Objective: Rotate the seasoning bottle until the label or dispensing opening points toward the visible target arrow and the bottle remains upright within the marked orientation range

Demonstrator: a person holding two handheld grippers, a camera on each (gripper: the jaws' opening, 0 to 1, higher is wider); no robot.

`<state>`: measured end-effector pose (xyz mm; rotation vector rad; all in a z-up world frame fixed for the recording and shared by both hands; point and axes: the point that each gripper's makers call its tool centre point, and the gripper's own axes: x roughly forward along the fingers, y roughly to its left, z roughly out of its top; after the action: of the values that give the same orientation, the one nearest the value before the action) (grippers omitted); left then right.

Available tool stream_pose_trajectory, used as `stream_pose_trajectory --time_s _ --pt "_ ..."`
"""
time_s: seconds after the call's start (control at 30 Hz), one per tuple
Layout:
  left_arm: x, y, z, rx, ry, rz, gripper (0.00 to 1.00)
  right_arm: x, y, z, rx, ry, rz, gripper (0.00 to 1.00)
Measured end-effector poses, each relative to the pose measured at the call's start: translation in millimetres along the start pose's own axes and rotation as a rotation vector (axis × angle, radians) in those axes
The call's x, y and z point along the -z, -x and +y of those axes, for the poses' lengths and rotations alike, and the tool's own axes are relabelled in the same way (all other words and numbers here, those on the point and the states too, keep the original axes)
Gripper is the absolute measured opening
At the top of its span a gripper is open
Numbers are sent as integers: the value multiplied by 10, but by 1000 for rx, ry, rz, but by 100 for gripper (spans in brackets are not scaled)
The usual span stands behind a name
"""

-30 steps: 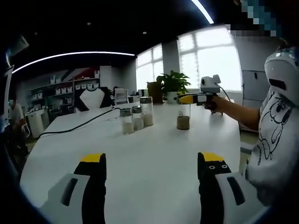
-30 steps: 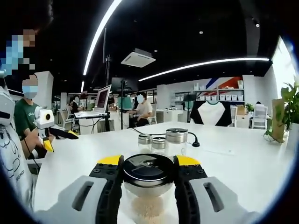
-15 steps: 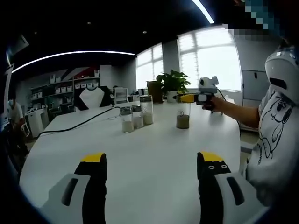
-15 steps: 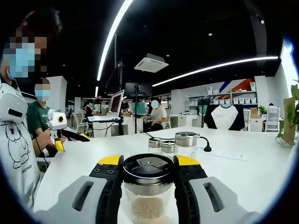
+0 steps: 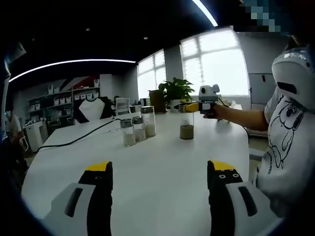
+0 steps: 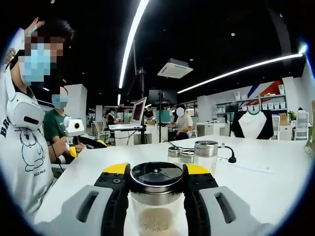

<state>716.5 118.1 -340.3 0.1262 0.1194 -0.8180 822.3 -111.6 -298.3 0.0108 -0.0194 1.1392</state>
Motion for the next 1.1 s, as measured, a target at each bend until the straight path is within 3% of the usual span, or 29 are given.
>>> stream_pose_trajectory --time_s 0.13,0.2,0.27,0.3,0.33,0.4,0.53,0.63,0.73,0.8,0.93,1.1 --pt "8 3 10 -4 0 5 82 -5 20 -12 -24 -12 -31 41" --pt "23 3 19 -7 1 12 82 12 22 -50 18 -35 -10 42" --pt "34 1 20 -6 1 17 82 2 43 -124 82 3 -3 47" --pt "34 0 19 -5 2 16 82 -2 59 -169 127 -9 -3 53" --pt "33 -3 18 -4 3 15 82 -22 63 -149 126 -40 -18 61" --pt "46 -11 15 -1 3 20 82 -35 93 -178 176 -96 -22 64" --pt "69 -17 20 -3 3 28 82 -84 142 -157 249 -34 -20 53" --pt "67 -13 26 -5 4 27 82 -157 156 -112 308 -65 -52 54" --pt "71 -11 26 -5 5 29 82 -74 190 -148 401 -49 8 51" --pt "84 -13 27 -6 5 35 81 -82 205 -151 447 -25 1 48" --pt "92 -17 8 -2 5 39 81 -79 212 -114 464 -85 -19 42" --pt "88 -12 4 -1 2 39 81 -90 203 -130 481 -75 -14 41"
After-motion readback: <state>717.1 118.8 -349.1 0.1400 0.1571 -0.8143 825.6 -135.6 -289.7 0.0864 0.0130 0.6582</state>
